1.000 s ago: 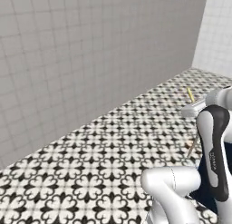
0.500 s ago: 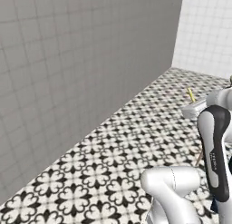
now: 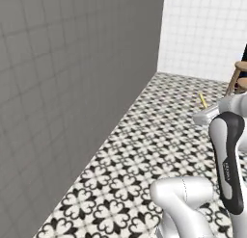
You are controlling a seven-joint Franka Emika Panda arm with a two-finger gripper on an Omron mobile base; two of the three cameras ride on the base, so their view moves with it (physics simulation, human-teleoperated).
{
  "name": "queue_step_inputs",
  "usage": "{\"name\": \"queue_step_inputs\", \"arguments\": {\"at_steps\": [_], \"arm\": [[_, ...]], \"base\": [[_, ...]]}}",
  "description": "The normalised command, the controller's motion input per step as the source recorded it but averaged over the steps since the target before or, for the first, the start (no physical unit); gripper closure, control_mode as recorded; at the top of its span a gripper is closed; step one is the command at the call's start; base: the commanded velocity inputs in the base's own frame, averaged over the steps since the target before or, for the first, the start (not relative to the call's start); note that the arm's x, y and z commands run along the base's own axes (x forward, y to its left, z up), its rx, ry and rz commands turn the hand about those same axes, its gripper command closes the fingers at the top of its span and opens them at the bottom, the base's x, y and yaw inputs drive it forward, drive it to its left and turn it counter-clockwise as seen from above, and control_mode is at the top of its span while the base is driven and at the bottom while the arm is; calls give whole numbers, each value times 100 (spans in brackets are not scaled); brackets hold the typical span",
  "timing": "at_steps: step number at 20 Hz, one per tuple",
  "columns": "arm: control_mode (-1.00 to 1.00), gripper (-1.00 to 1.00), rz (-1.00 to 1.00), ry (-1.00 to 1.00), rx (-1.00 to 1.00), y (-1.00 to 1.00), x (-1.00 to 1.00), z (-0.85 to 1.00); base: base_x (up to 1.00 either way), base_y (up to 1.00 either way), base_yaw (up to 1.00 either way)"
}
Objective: Take a straw from the drawer in front and place it inside the glass cup on the dining counter.
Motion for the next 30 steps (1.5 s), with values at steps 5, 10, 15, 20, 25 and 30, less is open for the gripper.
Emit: {"name": "queue_step_inputs", "arguments": {"at_steps": [5, 10, 15, 20, 25, 30], "arm": [[100, 100, 0, 0, 0, 0, 0, 0], [100, 100, 0, 0, 0, 0, 0, 0], [100, 100, 0, 0, 0, 0, 0, 0], [100, 100, 0, 0, 0, 0, 0, 0], [100, 100, 0, 0, 0, 0, 0, 0], [100, 100, 0, 0, 0, 0, 0, 0]], "base": [[100, 51, -42], [100, 49, -42], [100, 49, -42], [100, 49, -41], [100, 46, -41], [100, 41, -42]]}}
